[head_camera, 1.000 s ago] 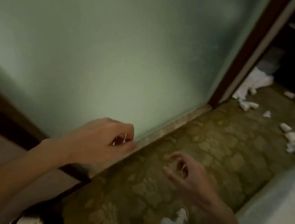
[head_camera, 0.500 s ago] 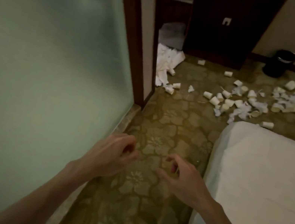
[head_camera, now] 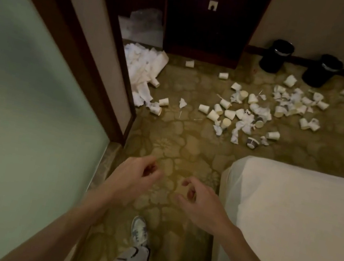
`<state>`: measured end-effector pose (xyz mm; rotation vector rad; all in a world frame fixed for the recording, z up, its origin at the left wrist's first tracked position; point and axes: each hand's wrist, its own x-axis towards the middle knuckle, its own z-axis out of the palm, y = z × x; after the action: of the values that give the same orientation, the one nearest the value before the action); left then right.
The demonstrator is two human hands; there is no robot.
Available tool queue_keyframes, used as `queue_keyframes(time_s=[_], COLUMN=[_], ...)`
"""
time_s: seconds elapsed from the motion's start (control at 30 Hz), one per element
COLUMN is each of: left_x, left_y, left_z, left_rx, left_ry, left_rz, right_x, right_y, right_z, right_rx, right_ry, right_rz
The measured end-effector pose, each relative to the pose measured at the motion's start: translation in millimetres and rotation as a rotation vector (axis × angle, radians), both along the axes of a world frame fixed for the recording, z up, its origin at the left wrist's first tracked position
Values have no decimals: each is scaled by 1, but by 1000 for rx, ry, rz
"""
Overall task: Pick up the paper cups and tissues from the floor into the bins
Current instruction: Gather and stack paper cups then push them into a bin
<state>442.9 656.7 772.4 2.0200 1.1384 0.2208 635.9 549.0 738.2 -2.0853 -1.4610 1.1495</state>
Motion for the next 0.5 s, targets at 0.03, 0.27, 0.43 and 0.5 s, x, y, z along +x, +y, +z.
queue_keyframes(time_s=[0.03,0.27,0.43,0.5], left_x=[9,91,164,195], left_y=[23,160,254,291], left_z=[-1,-16,-45,-58], left_rx=[-7,-74,-167,-173], left_ry=[-5,39,121,149], left_rz=[-1,-68,-105,-68], right_x=[6,67,135,168], right_y=[21,141,230,272], right_z=[-1,-18,-48,-59], right_rx=[-17,-47,-60,-84], right_ry=[-3,44,48,56], right_rz=[-15,-198,-231,-203])
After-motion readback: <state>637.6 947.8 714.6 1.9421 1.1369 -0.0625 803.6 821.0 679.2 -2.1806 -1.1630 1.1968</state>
